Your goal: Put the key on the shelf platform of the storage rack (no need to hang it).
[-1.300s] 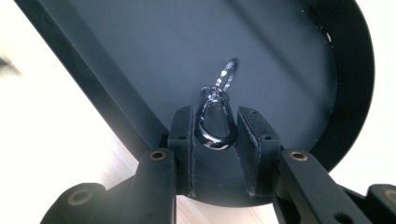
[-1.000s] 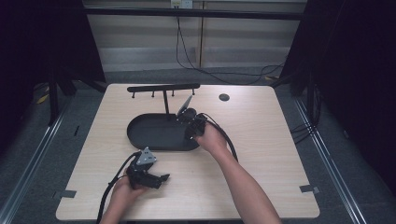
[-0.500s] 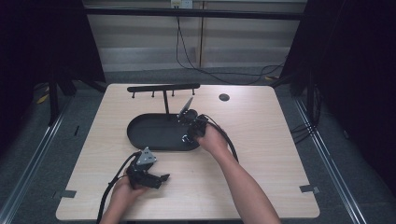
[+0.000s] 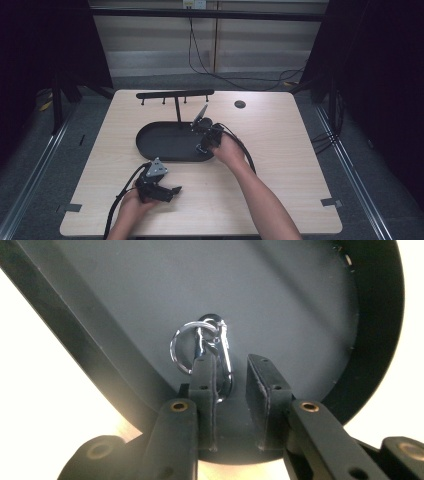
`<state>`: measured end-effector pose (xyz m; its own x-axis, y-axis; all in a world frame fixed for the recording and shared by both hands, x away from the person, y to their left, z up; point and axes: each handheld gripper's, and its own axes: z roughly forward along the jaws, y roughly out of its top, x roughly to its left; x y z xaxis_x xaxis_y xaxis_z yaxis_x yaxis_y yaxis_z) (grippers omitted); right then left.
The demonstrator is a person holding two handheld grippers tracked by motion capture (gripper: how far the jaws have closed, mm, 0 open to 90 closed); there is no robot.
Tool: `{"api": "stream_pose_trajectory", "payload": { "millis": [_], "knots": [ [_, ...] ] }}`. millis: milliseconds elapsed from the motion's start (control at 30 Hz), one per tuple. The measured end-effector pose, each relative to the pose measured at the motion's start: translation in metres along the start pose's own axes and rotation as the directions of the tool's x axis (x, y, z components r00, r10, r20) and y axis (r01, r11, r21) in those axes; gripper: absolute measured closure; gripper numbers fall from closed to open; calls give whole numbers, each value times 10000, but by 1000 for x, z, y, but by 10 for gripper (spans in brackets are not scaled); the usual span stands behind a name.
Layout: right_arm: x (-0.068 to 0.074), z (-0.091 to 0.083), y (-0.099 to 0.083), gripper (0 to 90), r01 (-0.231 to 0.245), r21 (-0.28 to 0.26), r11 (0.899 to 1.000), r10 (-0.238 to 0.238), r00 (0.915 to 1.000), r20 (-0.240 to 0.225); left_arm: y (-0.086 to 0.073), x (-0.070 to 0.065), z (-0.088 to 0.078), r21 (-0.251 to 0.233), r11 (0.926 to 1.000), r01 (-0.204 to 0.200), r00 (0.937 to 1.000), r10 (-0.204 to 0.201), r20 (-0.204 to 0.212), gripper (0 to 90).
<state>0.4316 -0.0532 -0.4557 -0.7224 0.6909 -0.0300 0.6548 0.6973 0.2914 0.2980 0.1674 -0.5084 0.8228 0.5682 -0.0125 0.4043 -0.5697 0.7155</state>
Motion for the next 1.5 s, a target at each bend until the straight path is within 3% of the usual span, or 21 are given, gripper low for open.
{"api": "stream_pose_trajectory", "payload": {
  "millis": [200,333,533,967,1200,1500],
  "knots": [
    [-2,-7,-4,568,-161,-243,9996,167,9996,217,0,0,0,-7,10000,9,10000,-9,0,124],
    [-3,-9,-6,467,-184,-265,9995,186,9998,65,0,0,0,-3,10000,6,10000,-6,-1,124],
    [-2,-15,-9,389,-111,-354,9993,112,9999,6,0,0,0,0,10000,0,10000,0,-1,124],
    [1,-26,-12,274,11,-591,9983,-17,9999,-105,0,0,0,5,10000,15,10000,-15,1,124],
    [1,-30,-16,248,99,-549,9984,-106,9999,-129,0,0,0,-3,10000,6,10000,-6,6,125],
    [-2,-41,-23,219,82,-875,9961,-92,9999,-103,0,0,0,-1,10000,11,10000,-11,4,124]
  ]
}}
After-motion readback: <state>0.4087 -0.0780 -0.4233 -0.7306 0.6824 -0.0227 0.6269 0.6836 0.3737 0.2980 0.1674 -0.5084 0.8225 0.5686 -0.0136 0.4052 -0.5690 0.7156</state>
